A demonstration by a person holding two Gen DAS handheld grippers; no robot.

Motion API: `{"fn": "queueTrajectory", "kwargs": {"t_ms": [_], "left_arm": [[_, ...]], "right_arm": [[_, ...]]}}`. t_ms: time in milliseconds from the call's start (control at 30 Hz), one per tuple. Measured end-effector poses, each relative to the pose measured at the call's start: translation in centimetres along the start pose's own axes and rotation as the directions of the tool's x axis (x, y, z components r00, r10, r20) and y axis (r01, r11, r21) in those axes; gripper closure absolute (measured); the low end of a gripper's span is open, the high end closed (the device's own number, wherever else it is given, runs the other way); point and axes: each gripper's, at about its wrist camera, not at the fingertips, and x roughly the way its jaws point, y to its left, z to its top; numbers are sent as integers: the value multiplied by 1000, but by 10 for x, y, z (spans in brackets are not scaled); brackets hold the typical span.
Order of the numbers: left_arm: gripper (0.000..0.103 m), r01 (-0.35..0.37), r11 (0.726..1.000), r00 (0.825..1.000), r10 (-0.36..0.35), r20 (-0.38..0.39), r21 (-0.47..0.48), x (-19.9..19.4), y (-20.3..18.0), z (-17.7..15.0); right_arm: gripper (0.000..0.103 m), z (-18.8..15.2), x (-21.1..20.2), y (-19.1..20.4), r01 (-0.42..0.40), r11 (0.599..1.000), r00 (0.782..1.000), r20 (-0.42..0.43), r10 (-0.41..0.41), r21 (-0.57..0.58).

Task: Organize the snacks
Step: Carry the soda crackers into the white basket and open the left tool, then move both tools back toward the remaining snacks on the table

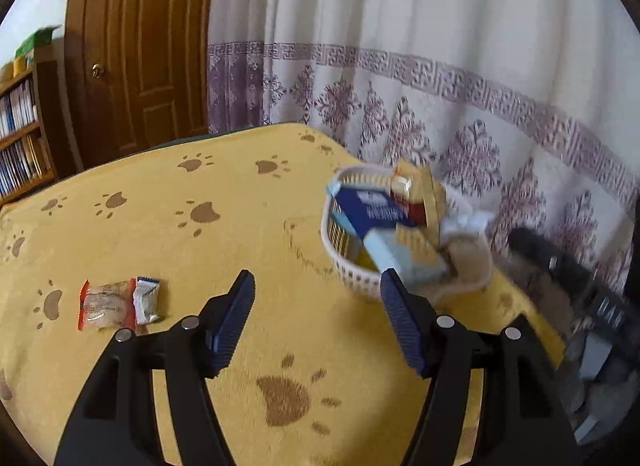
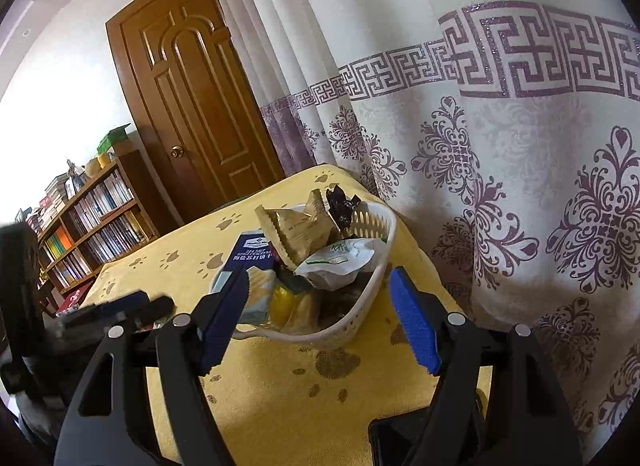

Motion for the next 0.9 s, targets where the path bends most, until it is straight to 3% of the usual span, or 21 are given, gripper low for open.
{"fn": "queueTrajectory", "kwargs": {"t_ms": [167,533,900], "left_arm": [[38,-16,998,1000,17,-10,59,10,-16,-6],[38,-65,998,997,65,-32,-4,46,-15,11],[36,-55,996,998,54,-18,-75,24,5,1]], "right_arm": [[29,2,-2,2,5,1000,1000,6,-5,-8],[29,0,-2,-2,9,1000,1000,5,-9,7],[29,-3,-4,12,-20,1000,1000,-3,20,-15]]}}
